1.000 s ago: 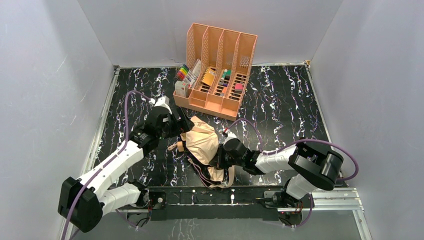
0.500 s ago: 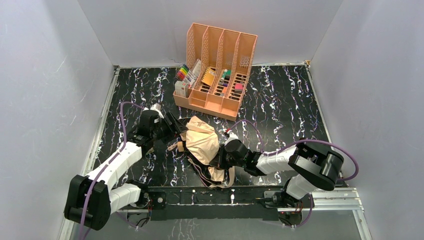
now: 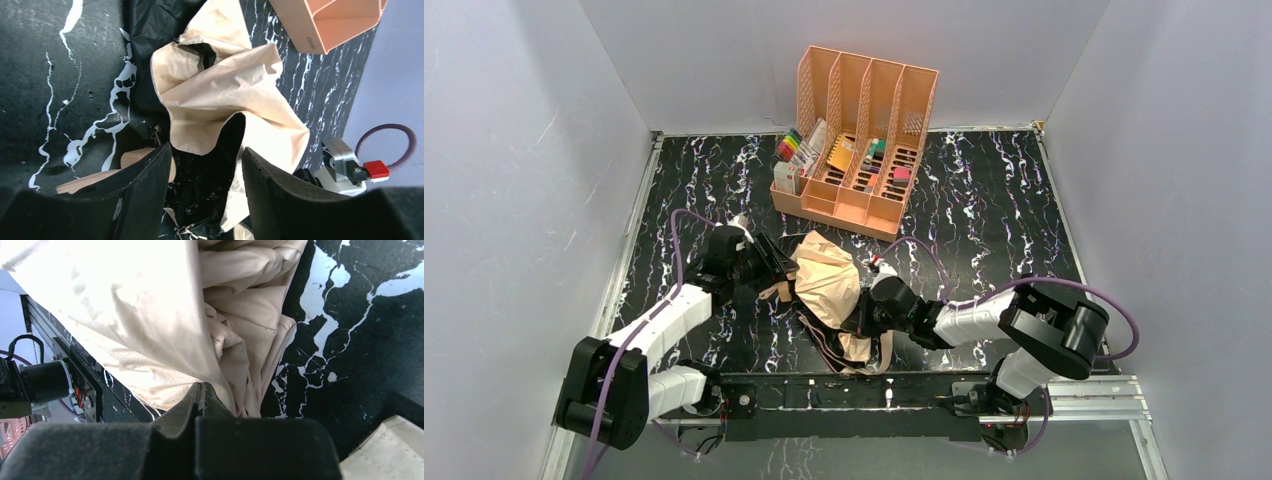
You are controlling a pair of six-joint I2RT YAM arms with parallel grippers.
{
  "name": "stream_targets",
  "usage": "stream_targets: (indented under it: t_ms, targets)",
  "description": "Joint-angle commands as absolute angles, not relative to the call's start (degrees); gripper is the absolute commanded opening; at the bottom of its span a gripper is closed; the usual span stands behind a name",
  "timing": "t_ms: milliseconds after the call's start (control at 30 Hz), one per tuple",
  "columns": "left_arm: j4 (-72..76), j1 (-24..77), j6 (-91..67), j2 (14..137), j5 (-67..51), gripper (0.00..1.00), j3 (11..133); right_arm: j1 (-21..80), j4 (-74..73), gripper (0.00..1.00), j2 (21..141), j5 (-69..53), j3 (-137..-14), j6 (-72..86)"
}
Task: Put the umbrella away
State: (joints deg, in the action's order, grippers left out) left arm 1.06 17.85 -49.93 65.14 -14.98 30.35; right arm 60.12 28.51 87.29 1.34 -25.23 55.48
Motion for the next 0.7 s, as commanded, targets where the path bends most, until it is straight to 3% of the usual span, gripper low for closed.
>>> stream_targets:
  t_ms: [0,400,667]
  targets:
    - [0.7,17.5,-47.0,65.9,-13.2,0.52,30.3,59.9,17.9,0.0,90.5,4.2,-24.5,51.9]
    - [-0.3,17.4,-43.3,68.4,-10.6,0.54,32.2,59.9,17.8,0.0,92.0,2.6,-25.4,51.5]
    - [5.8,17.4,-43.7,72.8,-14.4,0.46,31.6,59.9,17.4,0.0,92.1,2.3,-25.5,51.5]
